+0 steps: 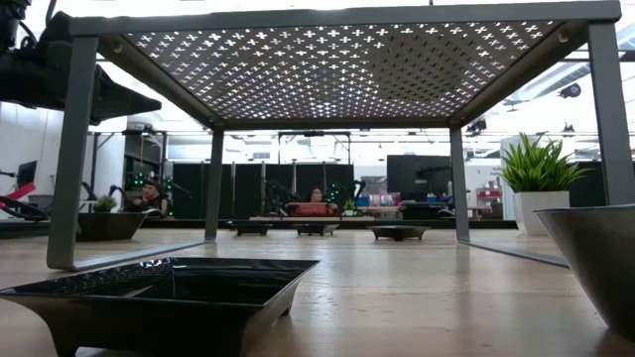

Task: Pick & Place Mini shaped plates
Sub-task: Stack the right black distorted square plate on top of the black distorted square plate on the shelf

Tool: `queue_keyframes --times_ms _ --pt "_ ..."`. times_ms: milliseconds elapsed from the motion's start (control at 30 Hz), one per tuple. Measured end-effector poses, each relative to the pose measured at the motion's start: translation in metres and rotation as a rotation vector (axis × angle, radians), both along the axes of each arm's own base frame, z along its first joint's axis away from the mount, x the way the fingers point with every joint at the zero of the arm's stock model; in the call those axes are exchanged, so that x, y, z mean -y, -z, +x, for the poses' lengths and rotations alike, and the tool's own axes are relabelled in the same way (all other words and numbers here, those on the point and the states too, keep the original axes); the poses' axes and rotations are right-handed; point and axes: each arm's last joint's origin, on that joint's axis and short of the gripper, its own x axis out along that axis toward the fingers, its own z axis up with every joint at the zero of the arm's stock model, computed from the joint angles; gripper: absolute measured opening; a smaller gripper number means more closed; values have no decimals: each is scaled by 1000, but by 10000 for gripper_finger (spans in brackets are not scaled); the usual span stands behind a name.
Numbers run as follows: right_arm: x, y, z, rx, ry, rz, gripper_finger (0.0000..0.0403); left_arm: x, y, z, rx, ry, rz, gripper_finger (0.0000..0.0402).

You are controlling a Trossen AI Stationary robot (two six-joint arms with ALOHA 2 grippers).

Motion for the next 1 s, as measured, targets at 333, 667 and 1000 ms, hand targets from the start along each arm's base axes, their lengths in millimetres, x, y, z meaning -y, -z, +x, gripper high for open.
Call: queue_keyframes --times_ms 333,667,1000 --pt "-51 57 -3 -339 134 176 53 0 0 0 0 0 0 0" --pt "-71 110 2 -524 301 174 43 0 0 0 0 1 0 0" --pt "-75 126 8 -514 387 170 66 0 0 0 0 0 0 0"
